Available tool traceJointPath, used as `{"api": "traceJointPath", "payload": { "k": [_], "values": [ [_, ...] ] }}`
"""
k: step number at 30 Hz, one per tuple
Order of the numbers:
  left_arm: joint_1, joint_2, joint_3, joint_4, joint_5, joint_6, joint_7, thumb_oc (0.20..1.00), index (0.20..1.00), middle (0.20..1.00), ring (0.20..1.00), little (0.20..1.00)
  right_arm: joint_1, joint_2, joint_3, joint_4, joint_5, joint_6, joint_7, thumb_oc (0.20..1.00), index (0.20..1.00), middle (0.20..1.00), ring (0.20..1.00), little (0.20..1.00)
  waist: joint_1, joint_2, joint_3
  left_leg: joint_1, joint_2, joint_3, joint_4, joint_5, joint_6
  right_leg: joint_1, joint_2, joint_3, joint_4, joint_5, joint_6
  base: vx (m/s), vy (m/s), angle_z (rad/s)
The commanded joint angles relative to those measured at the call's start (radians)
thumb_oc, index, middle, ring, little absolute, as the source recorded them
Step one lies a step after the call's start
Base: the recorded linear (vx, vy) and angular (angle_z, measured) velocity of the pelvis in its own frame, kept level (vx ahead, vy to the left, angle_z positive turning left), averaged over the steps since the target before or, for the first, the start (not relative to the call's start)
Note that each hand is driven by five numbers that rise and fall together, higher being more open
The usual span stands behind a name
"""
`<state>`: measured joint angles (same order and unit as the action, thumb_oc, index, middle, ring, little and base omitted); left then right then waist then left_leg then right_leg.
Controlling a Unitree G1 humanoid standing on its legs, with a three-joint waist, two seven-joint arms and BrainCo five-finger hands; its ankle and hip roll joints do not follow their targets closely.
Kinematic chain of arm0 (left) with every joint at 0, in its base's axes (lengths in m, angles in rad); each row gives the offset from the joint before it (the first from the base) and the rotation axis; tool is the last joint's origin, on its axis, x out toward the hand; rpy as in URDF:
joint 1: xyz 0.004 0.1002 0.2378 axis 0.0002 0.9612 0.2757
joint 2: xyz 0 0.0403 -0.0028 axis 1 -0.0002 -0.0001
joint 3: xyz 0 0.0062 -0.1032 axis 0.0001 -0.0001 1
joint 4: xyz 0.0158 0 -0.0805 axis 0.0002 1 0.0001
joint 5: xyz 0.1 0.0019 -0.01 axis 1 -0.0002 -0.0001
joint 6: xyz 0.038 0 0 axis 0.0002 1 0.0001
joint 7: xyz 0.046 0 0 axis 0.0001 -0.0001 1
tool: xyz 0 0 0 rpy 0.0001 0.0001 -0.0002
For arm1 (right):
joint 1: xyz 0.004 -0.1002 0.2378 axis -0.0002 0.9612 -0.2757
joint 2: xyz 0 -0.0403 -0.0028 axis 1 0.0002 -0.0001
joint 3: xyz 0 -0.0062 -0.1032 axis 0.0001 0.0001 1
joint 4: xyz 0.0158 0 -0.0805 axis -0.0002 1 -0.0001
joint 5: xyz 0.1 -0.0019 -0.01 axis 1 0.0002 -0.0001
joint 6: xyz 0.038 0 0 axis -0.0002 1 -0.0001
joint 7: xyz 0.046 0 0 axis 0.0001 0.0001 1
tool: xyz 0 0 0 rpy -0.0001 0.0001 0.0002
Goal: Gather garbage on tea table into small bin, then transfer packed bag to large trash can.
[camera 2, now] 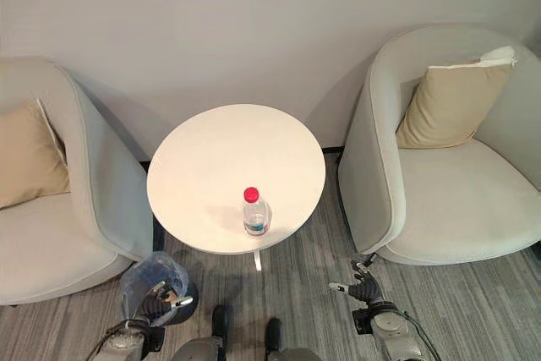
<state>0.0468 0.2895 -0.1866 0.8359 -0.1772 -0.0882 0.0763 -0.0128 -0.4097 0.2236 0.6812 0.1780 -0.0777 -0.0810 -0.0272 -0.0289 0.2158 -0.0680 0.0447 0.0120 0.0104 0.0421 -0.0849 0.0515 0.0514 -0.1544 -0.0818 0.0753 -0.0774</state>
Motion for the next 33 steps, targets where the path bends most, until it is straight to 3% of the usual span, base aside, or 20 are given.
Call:
{"api": "traceJointPath", "payload": {
  "k": [1,9,14,22,33],
  "values": [
    [-0.002,0.044,0.021,0.013,-0.011,-0.022,0.0,1.0,1.0,1.0,1.0,1.0,0.011,-0.048,-0.01,-0.099,-0.071,-0.03,0.001,1.0,1.0,1.0,1.0,1.0,0.018,0.008,-0.029,0.031,-0.016,0.017,0.069,-0.096,0.025,-0.028,-0.116,0.05,0.126,-0.17,0.144,0.05,0.089,-0.07],
    [0.037,0.069,0.067,0.0,0.017,-0.031,-0.003,1.0,1.0,1.0,1.0,1.0,0.0,-0.115,0.028,-0.317,-0.206,-0.051,0.035,1.0,1.0,1.0,1.0,1.0,0.029,0.009,-0.064,0.103,-0.03,0.051,0.021,-0.125,0.053,-0.014,-0.141,0.076,0.116,-0.155,0.173,0.04,0.086,-0.11],
    [0.051,0.066,0.068,-0.011,0.028,-0.036,-0.006,1.0,1.0,1.0,1.0,1.0,-0.046,-0.121,0.078,-0.405,-0.236,-0.07,0.054,1.0,1.0,1.0,1.0,1.0,0.039,0.018,-0.073,0.134,-0.03,0.048,-0.004,-0.127,0.058,0.002,-0.141,0.083,0.094,-0.15,0.174,0.01,0.012,-0.01],
    [0.077,0.054,0.036,-0.016,0.04,-0.033,-0.017,1.0,1.0,1.0,1.0,1.0,-0.146,-0.068,0.176,-0.337,-0.272,-0.055,0.039,1.0,1.0,1.0,1.0,1.0,0.066,0.035,-0.081,0.165,-0.026,0.023,-0.046,-0.111,0.052,0.044,-0.142,0.054,0.054,-0.151,0.175,0.04,-0.004,0.05],
    [0.122,0.064,0.034,-0.024,0.031,-0.029,-0.022,1.0,1.0,1.0,1.0,1.0,-0.227,-0.028,0.183,-0.236,-0.25,-0.031,-0.016,1.0,1.0,1.0,1.0,1.0,0.113,0.049,-0.065,0.149,-0.029,-0.015,-0.065,-0.091,0.05,0.045,-0.144,0.01,0.04,-0.15,0.178,0.02,0.001,0.1]
  ]
}}
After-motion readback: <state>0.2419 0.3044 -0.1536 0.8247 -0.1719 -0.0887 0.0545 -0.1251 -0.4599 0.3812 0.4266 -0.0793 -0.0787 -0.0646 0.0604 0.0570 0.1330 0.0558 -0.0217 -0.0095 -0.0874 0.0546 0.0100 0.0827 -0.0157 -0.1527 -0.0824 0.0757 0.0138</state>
